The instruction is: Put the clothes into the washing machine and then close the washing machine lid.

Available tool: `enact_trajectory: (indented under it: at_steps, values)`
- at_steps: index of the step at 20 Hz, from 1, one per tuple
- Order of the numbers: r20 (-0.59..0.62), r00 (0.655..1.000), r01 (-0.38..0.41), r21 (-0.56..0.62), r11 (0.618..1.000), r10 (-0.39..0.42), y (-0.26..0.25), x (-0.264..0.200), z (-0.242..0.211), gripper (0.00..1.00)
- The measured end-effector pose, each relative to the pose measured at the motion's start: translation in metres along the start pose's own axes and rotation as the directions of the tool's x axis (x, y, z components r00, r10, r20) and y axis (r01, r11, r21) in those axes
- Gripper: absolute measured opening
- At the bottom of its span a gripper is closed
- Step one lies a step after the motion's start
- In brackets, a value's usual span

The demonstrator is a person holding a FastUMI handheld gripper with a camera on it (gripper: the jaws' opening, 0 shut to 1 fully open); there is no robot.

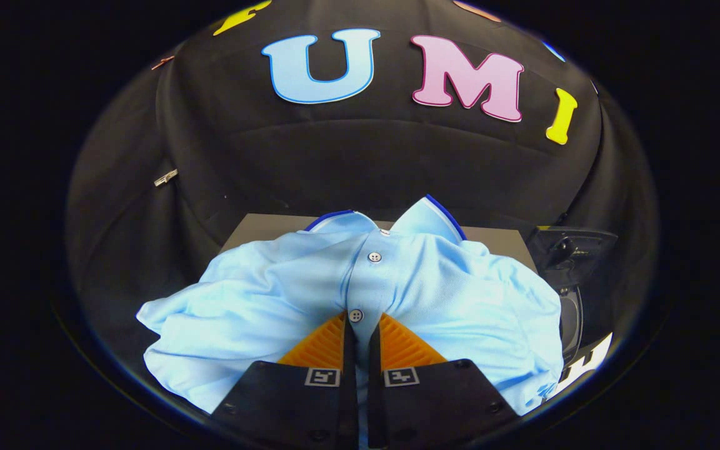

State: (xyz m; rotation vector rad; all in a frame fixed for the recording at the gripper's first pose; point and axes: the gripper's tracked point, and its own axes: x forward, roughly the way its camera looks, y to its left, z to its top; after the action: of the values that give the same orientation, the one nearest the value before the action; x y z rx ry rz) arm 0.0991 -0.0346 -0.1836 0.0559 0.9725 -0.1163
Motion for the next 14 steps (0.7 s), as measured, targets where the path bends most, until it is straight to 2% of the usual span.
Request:
enact_trajectory:
  at_steps: [2,4,6,9,14]
  values:
    - [0.039,0.999,-0.010,-0.032,0.999,0.011,-0.002,0.007,0.005,0.08]
    - [0.049,0.999,0.027,-0.070,0.997,-0.024,-0.002,-0.010,0.005,0.06]
    - [0.047,0.999,0.002,-0.077,0.997,0.001,0.000,-0.017,0.008,0.06]
    - [0.062,0.993,-0.094,-0.086,0.992,0.099,-0.006,-0.032,0.016,0.06]
    - [0.083,0.960,-0.256,-0.115,0.960,0.266,-0.029,-0.073,0.020,0.06]
